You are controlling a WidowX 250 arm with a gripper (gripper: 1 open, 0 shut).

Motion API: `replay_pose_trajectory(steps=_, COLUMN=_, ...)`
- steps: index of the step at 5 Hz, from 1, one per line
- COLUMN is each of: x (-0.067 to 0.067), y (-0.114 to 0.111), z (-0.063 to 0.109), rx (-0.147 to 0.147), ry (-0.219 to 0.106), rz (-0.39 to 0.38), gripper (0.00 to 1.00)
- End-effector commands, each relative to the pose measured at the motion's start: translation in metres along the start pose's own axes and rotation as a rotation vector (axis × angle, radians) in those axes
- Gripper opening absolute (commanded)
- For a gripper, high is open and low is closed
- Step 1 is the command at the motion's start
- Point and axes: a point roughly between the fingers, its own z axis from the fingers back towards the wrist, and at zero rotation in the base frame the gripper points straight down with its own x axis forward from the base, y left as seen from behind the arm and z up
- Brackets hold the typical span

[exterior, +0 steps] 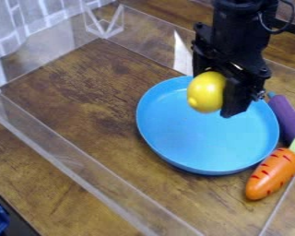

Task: Put the lemon on the blue tray

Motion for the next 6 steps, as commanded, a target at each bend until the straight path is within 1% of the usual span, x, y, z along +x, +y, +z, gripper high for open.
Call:
replay_pose_trajectory(steps=1, x=-0.002, y=-0.004, z=0.007, rx=0.004, ry=-0.031, rz=0.022, gripper=0.0)
replay_pose_trajectory(steps=2, x=-0.005, y=-0.004, z=-0.001, rx=0.003, ry=-0.023, rz=0.058, gripper=0.0)
replay_pose_trajectory(steps=3, x=-0.009, y=0.004, z=-0.013, rx=0.005, ry=-0.026, rz=0.106, gripper=0.0)
replay_pose_trajectory(steps=4, x=-0.011, y=0.015, z=-0.02, rx=0.015, ry=-0.033, rz=0.163, gripper=0.0)
replay_pose_trajectory(steps=5, x=-0.01, y=0.017, z=-0.027, rx=0.015, ry=-0.047, rz=0.183, gripper=0.0)
replay_pose_trajectory(steps=6, x=-0.008, y=0.017, z=-0.033, rx=0.021, ry=-0.069, rz=0.209, gripper=0.0)
